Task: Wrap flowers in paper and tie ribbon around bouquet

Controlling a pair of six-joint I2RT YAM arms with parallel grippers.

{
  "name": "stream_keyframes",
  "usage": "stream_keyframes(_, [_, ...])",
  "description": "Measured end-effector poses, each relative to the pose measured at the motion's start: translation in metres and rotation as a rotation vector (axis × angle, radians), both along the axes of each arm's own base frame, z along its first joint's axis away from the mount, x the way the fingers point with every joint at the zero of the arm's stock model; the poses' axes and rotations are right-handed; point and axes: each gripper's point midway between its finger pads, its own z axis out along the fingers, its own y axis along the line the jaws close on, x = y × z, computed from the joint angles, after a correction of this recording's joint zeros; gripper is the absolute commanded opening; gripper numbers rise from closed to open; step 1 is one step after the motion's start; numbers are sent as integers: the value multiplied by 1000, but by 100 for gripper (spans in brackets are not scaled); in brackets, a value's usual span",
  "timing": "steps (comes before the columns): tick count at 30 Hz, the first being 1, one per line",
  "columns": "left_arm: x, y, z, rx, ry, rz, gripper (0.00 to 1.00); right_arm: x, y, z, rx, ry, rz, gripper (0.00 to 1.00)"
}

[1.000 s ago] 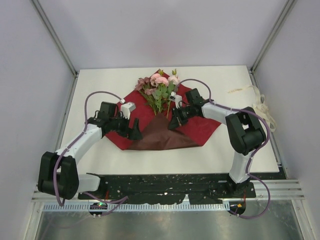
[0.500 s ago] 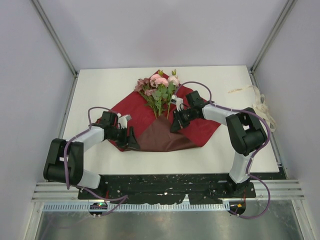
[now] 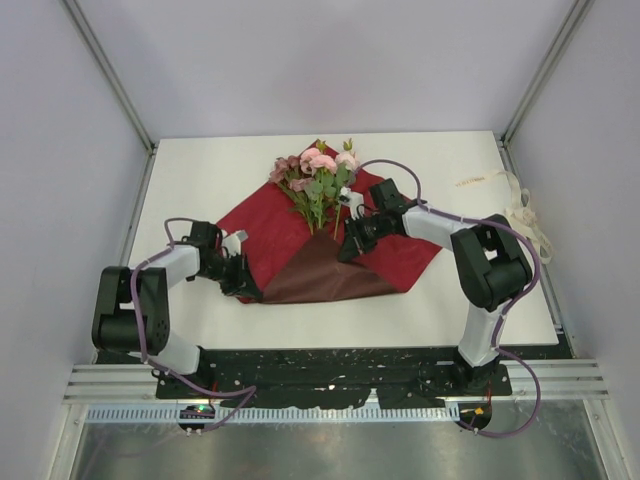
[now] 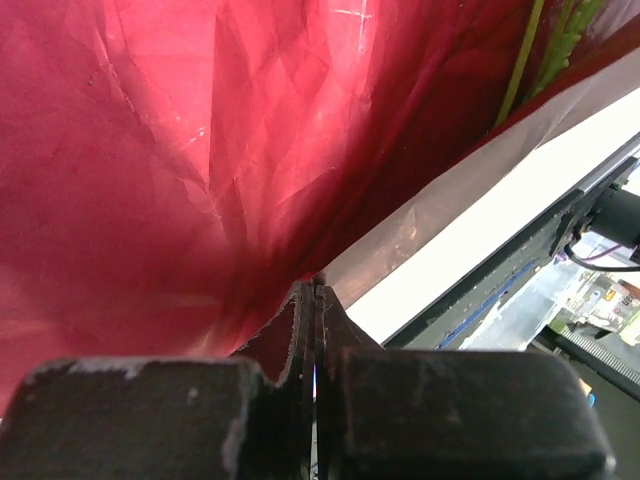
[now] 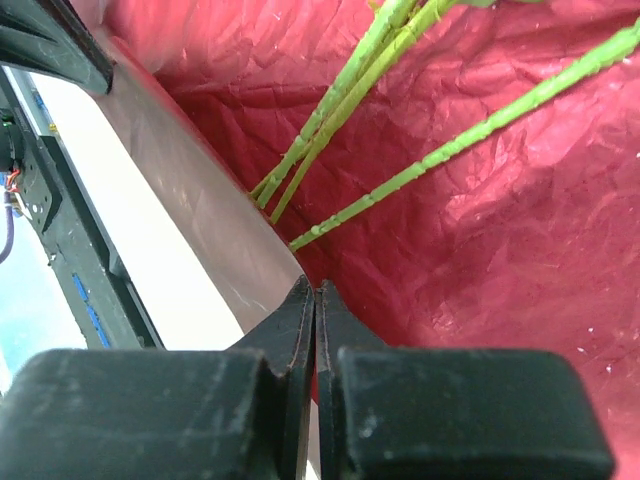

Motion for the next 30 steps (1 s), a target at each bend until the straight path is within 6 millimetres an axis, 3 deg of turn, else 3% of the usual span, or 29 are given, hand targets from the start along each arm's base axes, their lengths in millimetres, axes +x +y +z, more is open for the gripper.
stream_keyframes(4, [-1,1,3,-3,-4,0,14,3,6,0,-3,-14,15,6])
stream_keyframes(8, [10,8,28,-32,-125,51,47,0,10,-6,-23,-17,26,6])
stream_keyframes(12, [27,3,81,-81,-391,87,49,2,13,-12,-50,-30,31,6])
stream_keyframes(14, [24,-15,98,-130,-465,44,47,4,14,-15,-65,-35,32,6])
stream_keyframes(16, [12,-40,103,-194,-471,-17,43,6,13,-18,-77,-36,31,6])
stream_keyframes(19, [-7,-66,85,-253,-373,-70,37,7,12,-20,-90,-35,25,6])
stream_keyframes(22, [-16,-78,56,-275,-215,-46,35,8,10,-21,-101,-36,20,6])
stream_keyframes(30, [-13,-74,-4,-226,55,96,29,10,10,-21,-107,-41,18,6])
